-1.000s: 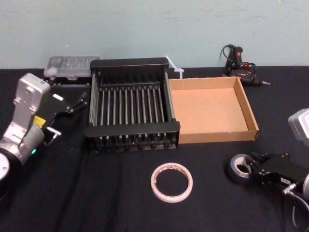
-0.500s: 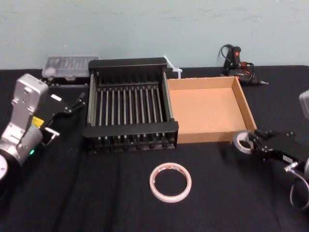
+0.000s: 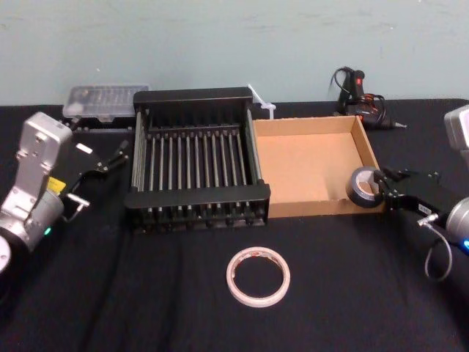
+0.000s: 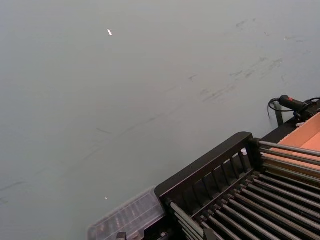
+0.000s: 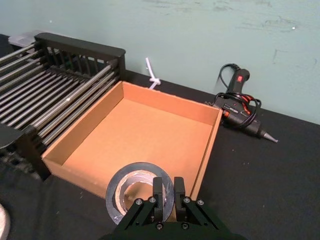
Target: Pick up the white tape and place it into the black box , Pick up the silver tape and place it into the brown box.
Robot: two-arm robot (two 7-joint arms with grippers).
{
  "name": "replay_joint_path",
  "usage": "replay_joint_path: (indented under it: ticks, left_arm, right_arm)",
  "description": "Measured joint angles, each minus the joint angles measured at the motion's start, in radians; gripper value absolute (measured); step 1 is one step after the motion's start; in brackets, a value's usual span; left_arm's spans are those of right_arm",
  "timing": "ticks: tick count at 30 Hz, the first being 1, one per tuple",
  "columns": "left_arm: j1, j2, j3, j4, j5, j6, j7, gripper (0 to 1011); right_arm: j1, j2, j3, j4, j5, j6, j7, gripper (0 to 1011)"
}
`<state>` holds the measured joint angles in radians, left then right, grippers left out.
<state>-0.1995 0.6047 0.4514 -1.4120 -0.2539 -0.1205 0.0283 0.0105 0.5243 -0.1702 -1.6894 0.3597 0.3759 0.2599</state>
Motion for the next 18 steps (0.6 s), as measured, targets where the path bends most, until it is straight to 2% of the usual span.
replay_joint_path:
  ticks: [12,18]
  left_arm:
    - [0.000,0.000,0.000,0.000,0.000,0.000,0.000,1001]
    - [0.000,0.000,0.000,0.000,0.000,0.000,0.000,1001]
  right_arm:
    - [0.112,-0.064,-0.021,0.121,-0.029,-0.021,0.001,135]
    - [0.142,-0.080,-0.033,0.157,-0.040,-0.027,0.010,135]
